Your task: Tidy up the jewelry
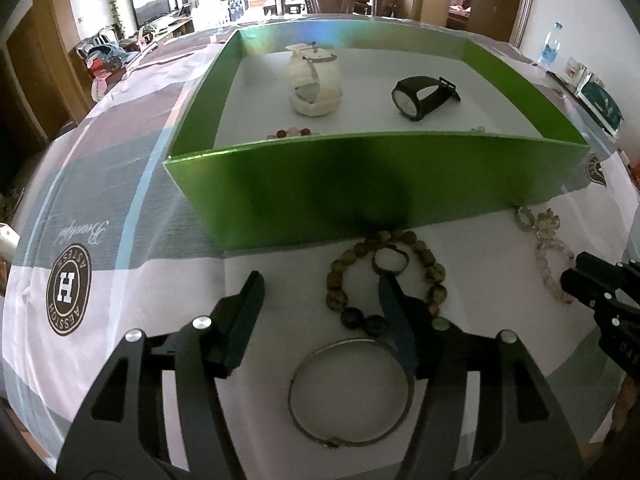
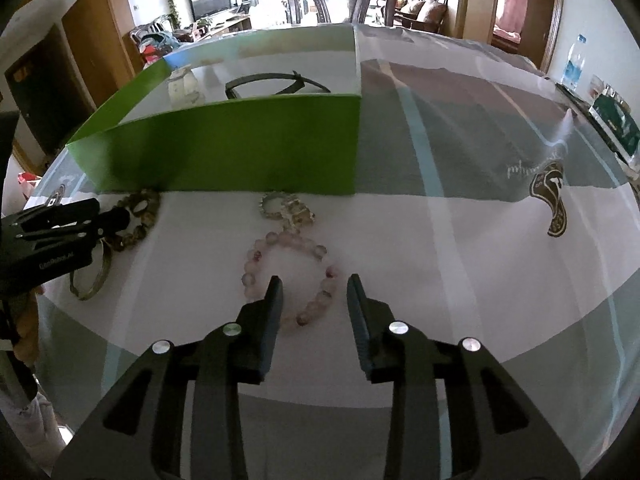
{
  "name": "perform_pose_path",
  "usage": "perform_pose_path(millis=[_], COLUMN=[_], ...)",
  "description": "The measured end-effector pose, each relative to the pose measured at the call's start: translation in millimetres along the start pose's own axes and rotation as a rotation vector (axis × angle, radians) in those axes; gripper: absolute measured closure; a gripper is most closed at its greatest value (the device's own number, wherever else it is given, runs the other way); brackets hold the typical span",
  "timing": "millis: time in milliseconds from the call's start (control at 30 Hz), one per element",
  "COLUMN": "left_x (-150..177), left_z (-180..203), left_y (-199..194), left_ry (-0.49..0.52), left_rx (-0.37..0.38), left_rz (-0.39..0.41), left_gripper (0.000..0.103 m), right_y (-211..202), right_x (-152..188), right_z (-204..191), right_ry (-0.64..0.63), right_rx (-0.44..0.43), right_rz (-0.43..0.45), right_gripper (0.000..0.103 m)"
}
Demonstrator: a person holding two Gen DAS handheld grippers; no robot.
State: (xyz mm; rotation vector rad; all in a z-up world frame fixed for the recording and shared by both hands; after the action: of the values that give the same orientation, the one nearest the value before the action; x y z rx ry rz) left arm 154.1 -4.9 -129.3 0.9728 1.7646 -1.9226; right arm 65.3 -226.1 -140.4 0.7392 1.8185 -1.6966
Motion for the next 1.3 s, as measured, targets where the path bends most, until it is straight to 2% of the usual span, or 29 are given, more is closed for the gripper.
perform_pose_path(millis=[167, 333, 533, 733, 1067, 1167, 1233, 1300], left_x=[1.8, 3.6, 4.8, 5.0, 5.2, 4.5, 3.7, 2.9], left_z=[0.9, 0.9, 0.0, -0.9, 0.2, 2.1, 3.6, 4.9], left_y=[-0.1, 0.1, -0.4, 0.3, 0.2, -1.7, -4.7, -5.8], left_ry=[-0.004, -0.007, -0.010, -0.017, -0.014, -0.011, -0.009, -0.007], left_rx=[-0.009, -0.012, -0.017, -0.024, -0.020, -0.014, -0.010, -0.006], left_rz=[0.006, 0.010, 0.007, 0.007, 0.006, 0.010, 0.012, 0.008], left_gripper=[0.035, 0.029, 0.024, 0.020, 0.021, 0.031, 0.052, 0.060], right_y=[-1.5, -1.1, 1.2, 1.5, 2.0, 1.8, 1.6, 1.4], right_x=[0.6, -0.8, -2.6, -2.7, -2.9, -2.8, -2.8, -2.5], right_z=[0.9, -0.8, 4.0, 5.2, 4.3, 3.6, 2.7, 1.3], right_ry=[0.003, -0.002, 0.005, 0.001, -0.009, -0.011, -0.014, -0.018], right_rx=[-0.003, 0.001, 0.071, 0.075, 0.071, 0.071, 0.069, 0.067], right_rz=[0.004, 0.010, 0.036, 0.045, 0.057, 0.057, 0.058, 0.058], right_gripper=[0.068, 0.062, 0.061, 0.061, 0.061, 0.061, 0.061, 0.061])
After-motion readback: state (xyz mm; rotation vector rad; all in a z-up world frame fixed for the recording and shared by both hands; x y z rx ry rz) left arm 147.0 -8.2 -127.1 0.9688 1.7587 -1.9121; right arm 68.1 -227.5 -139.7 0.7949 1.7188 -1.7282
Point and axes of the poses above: each gripper's, at about its wrist camera, not at the fingertips, and y roughly the way its jaws point, z to its right, x to its underside, the point moved 4 cm from there along y, roughly the way its jaws point, and after that the axes turned 11 degrees about z, right-handed, at the moved point
